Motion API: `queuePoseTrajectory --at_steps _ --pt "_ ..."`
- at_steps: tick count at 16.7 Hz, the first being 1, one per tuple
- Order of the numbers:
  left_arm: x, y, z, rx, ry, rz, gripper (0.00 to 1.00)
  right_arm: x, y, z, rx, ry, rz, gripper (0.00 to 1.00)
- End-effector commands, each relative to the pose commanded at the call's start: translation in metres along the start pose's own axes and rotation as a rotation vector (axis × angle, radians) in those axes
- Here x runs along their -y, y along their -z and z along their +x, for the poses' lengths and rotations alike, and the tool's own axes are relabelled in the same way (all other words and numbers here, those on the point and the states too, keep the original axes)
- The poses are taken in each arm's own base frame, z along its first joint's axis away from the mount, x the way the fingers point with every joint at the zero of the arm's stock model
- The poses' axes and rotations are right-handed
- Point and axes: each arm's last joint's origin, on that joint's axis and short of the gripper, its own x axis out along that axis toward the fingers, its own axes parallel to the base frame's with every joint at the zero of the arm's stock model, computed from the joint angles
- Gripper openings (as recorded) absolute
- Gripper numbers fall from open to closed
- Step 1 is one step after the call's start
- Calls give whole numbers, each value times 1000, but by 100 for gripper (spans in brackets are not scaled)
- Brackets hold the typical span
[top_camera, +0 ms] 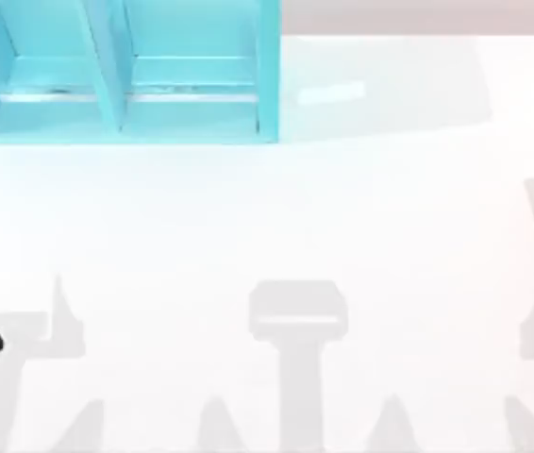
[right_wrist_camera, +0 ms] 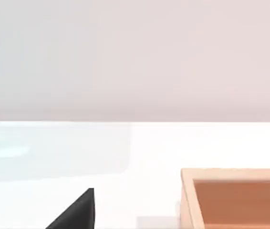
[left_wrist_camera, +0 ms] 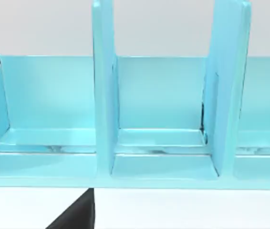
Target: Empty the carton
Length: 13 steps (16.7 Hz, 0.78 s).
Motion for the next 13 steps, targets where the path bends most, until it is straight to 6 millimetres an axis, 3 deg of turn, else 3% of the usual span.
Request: queuePoseTrajectory --at_steps 3,6,10,13 --pt "0 0 0 0 0 0 100 1 -2 0 -11 6 -5 100" --pt "0 0 0 0 0 0 100 5 -17 1 -107 48 -40 100" --pt "0 0 0 0 0 0 100 17 -53 13 -377 127 -104 100" --pt "0 0 0 0 0 0 100 34 -77 38 -662 167 -132 100"
